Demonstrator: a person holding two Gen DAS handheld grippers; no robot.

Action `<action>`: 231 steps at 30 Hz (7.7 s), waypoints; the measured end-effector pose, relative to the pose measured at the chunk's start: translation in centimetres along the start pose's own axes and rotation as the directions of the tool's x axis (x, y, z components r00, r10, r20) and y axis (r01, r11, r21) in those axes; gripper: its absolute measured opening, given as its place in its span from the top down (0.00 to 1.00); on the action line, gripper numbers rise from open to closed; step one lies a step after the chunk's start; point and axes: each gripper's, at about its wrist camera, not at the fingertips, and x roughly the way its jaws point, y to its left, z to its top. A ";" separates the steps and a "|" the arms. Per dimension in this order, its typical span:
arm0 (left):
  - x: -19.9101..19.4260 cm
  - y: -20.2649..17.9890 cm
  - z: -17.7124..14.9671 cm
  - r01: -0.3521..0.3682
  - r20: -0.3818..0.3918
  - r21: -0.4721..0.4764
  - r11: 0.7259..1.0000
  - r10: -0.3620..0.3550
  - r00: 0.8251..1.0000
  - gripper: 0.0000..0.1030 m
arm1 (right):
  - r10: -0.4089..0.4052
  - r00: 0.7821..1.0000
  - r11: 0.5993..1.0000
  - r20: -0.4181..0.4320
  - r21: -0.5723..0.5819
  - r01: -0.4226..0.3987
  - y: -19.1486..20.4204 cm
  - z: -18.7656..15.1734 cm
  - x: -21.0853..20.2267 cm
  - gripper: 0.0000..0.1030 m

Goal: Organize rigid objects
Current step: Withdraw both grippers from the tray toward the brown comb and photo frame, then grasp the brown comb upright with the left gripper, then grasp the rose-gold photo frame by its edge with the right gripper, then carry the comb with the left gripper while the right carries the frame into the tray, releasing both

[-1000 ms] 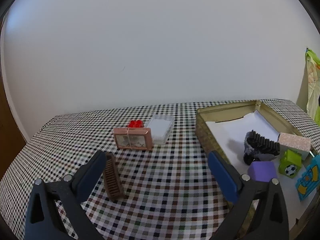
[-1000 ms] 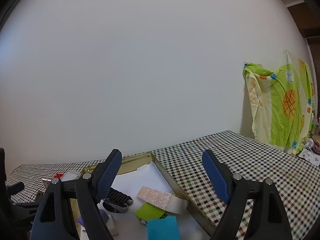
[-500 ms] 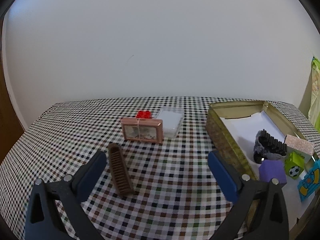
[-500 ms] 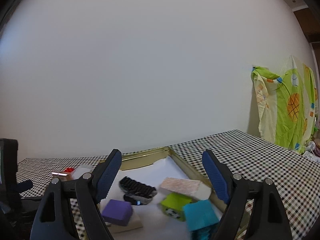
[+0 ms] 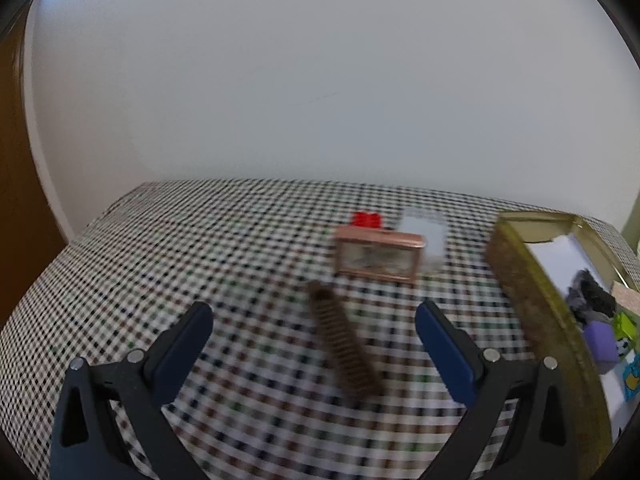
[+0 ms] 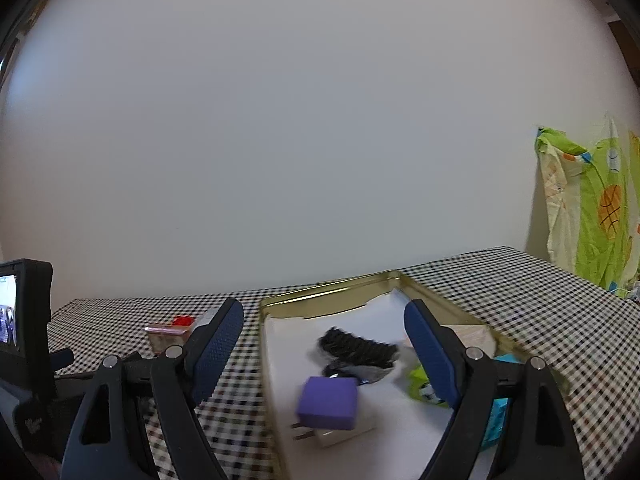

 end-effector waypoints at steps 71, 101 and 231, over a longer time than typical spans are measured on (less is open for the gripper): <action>7.4 7.7 1.5 0.087 -0.245 -0.033 0.996 -0.092 0.965 0.77 | 0.357 0.698 0.878 -0.621 -0.032 -0.477 13.4 -3.3 18.3 0.78; 6.0 8.3 1.7 0.024 -0.135 -0.088 0.996 -0.036 0.990 0.77 | 0.499 0.715 0.851 -0.489 0.122 -0.510 9.2 -1.4 15.3 0.81; 4.0 -25.9 2.5 0.074 -0.199 0.511 0.856 0.034 0.979 0.77 | 0.326 0.764 0.937 -0.557 0.299 -0.182 -14.3 4.0 16.7 0.80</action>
